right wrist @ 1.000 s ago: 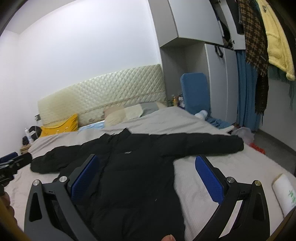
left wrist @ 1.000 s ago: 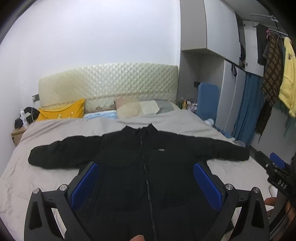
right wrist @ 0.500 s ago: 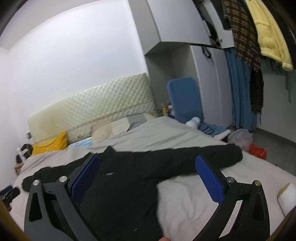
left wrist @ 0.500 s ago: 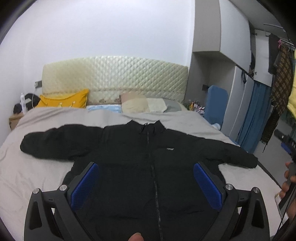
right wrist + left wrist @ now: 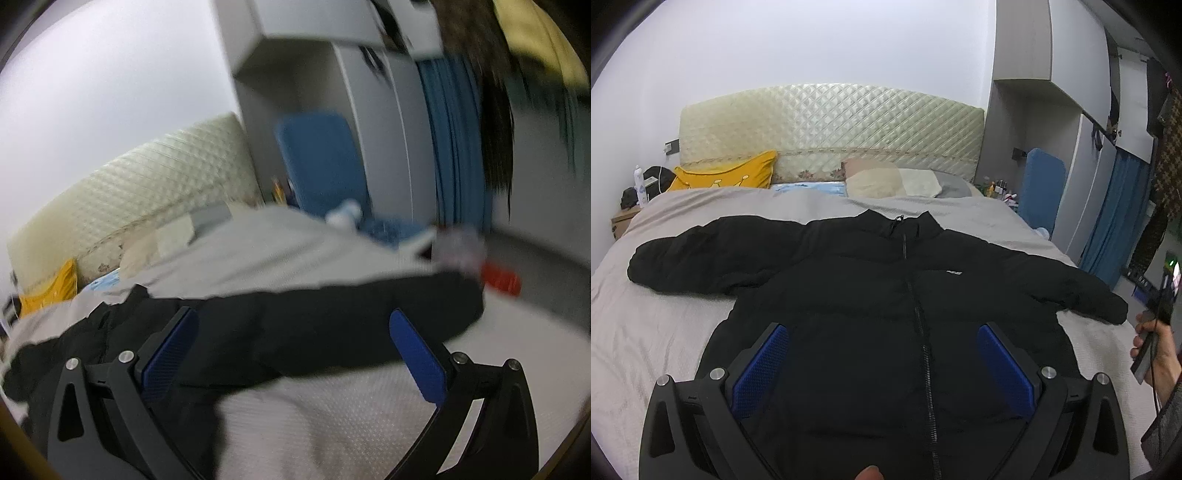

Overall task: Fold large clothes
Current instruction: 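Reach the right tool to the jacket sleeve cuff and grasp it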

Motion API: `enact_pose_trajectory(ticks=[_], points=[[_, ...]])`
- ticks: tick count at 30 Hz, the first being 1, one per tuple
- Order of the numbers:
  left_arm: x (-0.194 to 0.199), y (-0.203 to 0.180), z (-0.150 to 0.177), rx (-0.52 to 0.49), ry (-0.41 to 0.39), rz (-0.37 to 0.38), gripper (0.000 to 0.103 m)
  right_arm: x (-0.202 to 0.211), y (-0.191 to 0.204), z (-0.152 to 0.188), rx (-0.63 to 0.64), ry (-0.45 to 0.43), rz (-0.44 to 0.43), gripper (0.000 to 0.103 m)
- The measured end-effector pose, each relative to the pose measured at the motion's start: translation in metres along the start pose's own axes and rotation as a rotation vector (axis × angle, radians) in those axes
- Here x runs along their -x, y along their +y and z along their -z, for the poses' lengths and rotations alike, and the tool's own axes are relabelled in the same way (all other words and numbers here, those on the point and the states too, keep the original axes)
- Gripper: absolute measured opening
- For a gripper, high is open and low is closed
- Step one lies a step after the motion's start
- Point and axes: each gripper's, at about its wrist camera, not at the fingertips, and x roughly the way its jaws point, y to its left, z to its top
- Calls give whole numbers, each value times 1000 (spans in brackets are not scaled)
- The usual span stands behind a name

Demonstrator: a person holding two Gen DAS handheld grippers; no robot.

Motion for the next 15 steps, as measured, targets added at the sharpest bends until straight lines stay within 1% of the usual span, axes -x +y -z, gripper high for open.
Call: enact_pose_trajectory(ticks=[2, 4, 6, 7, 9, 12, 15], points=[[-5, 3, 2, 2, 2, -10, 103, -24, -31, 7, -92, 56, 3, 96], [-8, 6, 3, 11, 7, -16, 103, -45, -70, 17, -213, 98, 16, 95], [-13, 11, 5, 33, 13, -23, 103, -59, -104, 26, -348, 121, 8, 95], [-15, 13, 6, 41, 15, -25, 103, -68, -124, 31, -436, 136, 11, 95], [-23, 15, 7, 52, 24, -31, 103, -77, -149, 38, -541, 139, 16, 95], [-35, 14, 8, 49, 37, -46, 103, -94, -173, 46, -624, 143, 31, 95], [-47, 14, 10, 51, 55, -56, 103, -108, -186, 49, -670, 96, 14, 95]])
